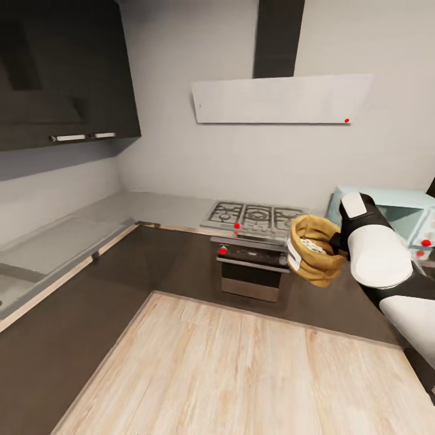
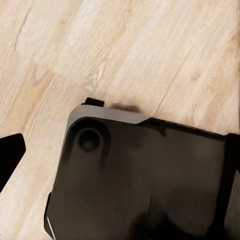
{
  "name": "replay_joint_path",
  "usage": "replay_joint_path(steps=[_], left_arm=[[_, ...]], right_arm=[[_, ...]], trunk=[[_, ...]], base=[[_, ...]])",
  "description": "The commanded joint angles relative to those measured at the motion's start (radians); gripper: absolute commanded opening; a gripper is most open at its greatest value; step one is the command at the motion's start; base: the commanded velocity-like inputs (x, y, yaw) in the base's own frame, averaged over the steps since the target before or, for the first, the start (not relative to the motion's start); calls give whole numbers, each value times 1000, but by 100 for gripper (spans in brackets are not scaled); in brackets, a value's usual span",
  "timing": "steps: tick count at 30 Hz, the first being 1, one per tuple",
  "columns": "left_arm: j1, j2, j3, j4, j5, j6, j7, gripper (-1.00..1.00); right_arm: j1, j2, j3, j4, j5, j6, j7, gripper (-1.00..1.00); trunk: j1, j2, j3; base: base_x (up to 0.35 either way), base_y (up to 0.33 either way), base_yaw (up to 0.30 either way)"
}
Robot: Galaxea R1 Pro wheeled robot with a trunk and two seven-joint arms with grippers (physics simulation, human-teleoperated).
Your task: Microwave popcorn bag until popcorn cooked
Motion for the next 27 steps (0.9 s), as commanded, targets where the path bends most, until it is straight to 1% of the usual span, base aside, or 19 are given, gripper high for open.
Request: replay_joint_path(steps=[1, 3, 5, 7, 8, 9, 12, 21, 27], left_arm=[[-1, 0, 1, 1, 7, -3, 0, 100], [0, 0, 2, 1, 7, -3, 0, 100], [1, 1, 4, 2, 10, -3, 0, 100], [1, 3, 4, 2, 10, -3, 0, 100], [1, 1, 3, 1, 9, -3, 0, 100], [1, 0, 2, 1, 8, -3, 0, 100], [1, -1, 2, 2, 7, -3, 0, 100], [1, -2, 1, 2, 7, -3, 1, 100], [1, -2, 2, 2, 8, -3, 1, 100]], right_arm=[[-1, -1, -1, 0, -7, 5, -7, -100], [-1, -1, -1, 2, -7, 5, 3, -100], [0, 2, 2, 7, -6, 6, 10, -100], [1, 11, 4, 11, -5, 7, 15, -100], [2, 25, 7, 12, -4, 8, 17, -100], [2, 33, 9, 13, -4, 8, 17, -100], [2, 45, 10, 13, -4, 9, 18, -100], [4, 47, 12, 13, -4, 8, 16, -100], [5, 47, 12, 13, -4, 8, 17, -100]], trunk=[[0, -2, -2], [0, -2, -2], [0, -2, -2], [0, -2, -2], [0, -2, -2], [0, -2, -2], [0, -2, -2], [0, -2, -2], [0, -2, -2]], base=[[-313, -203, -208], [-260, -148, -80], [-53, -26, -13], [-40, -27, -4], [-121, -167, -1], [-151, -210, -1], [-177, -237, 0], [-191, -255, -6], [-174, -273, -233]])
